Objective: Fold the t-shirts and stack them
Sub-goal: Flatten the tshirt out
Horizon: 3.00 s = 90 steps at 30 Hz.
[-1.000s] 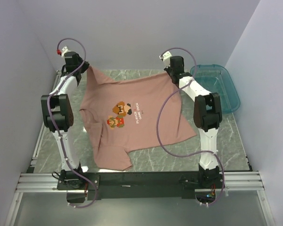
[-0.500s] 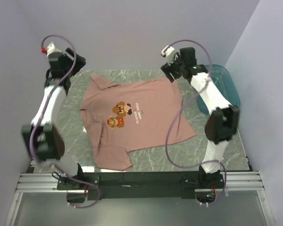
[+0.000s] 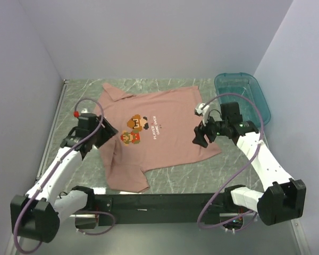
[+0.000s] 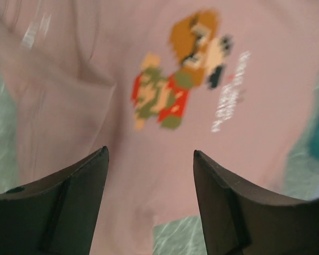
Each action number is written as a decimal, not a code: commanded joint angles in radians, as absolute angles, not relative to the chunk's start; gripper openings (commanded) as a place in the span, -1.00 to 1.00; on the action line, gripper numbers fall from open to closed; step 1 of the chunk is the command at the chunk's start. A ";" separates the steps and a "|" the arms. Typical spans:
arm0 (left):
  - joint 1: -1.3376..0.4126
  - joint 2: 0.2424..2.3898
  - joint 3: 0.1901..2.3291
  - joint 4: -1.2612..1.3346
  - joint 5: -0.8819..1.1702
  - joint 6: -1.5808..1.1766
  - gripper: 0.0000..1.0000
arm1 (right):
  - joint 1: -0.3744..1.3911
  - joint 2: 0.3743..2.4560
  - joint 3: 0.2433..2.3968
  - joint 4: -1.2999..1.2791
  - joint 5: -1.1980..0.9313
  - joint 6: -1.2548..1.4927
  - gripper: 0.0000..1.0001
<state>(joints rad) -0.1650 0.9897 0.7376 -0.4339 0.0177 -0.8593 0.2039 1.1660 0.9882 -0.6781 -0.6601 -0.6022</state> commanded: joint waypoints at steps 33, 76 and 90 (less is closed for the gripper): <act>-0.163 1.210 0.620 -0.535 -0.245 -1.035 -0.10 | 0.074 1.154 0.905 -0.614 -0.758 -0.531 0.44; 0.049 0.617 0.546 -0.828 -0.140 -1.303 0.50 | 0.064 1.180 0.914 -0.686 -0.627 -0.607 0.43; 0.049 0.600 0.637 -0.460 0.376 -0.700 0.60 | 0.507 1.085 0.847 -0.801 -0.664 -0.977 0.44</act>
